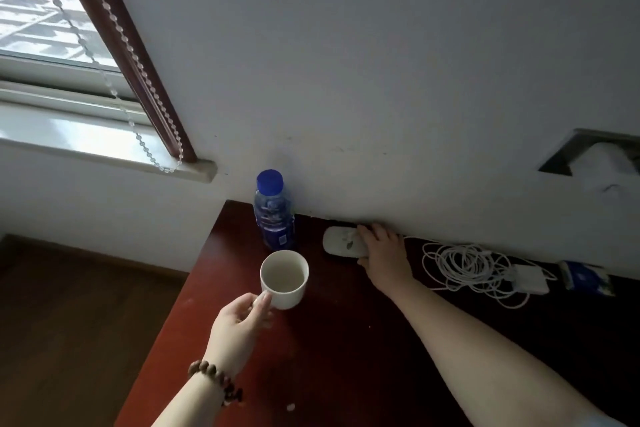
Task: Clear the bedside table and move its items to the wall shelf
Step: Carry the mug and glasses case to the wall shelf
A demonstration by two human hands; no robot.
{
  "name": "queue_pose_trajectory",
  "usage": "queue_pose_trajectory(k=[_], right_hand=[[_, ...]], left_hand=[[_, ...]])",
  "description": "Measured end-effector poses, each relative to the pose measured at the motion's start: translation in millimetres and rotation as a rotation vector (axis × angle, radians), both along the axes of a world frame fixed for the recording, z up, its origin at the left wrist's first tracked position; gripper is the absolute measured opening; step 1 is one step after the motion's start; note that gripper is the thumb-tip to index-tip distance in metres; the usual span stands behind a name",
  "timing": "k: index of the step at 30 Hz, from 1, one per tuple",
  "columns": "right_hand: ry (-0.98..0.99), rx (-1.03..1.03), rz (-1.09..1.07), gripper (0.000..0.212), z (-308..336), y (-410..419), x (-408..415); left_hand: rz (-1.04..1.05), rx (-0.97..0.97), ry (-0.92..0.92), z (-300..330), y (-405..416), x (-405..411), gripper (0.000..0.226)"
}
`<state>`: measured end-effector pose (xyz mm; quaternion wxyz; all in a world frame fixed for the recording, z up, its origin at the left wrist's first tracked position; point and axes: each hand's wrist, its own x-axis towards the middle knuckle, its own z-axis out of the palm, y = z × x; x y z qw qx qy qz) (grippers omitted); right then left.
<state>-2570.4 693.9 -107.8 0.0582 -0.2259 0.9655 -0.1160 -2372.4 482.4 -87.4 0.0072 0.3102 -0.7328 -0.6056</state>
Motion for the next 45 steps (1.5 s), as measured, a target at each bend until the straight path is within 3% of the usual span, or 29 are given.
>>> queue_pose_trajectory(k=[2,7,11,20,27,36,45], right_hand=[[0.038,0.001,-0.002,0.073,-1,-4,4],[0.035,-0.018,0.019,0.046,-6,-13,6],[0.112,-0.015,-0.027,0.041,-4,-19,-3],[0.109,-0.081,-0.056,0.045,-11,-32,0],[-0.026,-0.08,-0.02,0.055,-2,-11,11],[0.031,-0.246,-0.348,0.058,27,64,83],[0.085,-0.211,-0.786,0.051,49,209,158]], left_hand=[[0.019,0.021,0.002,0,5,-2,0.034],[0.035,0.018,0.015,3,14,-9,0.032],[0.042,0.01,0.038,7,16,-11,0.029],[0.023,0.044,0.04,2,17,-8,0.03],[-0.089,0.028,0.029,3,19,-10,0.031],[-0.33,0.036,0.009,12,47,-40,0.035],[-0.561,0.041,0.026,30,177,-58,0.034]])
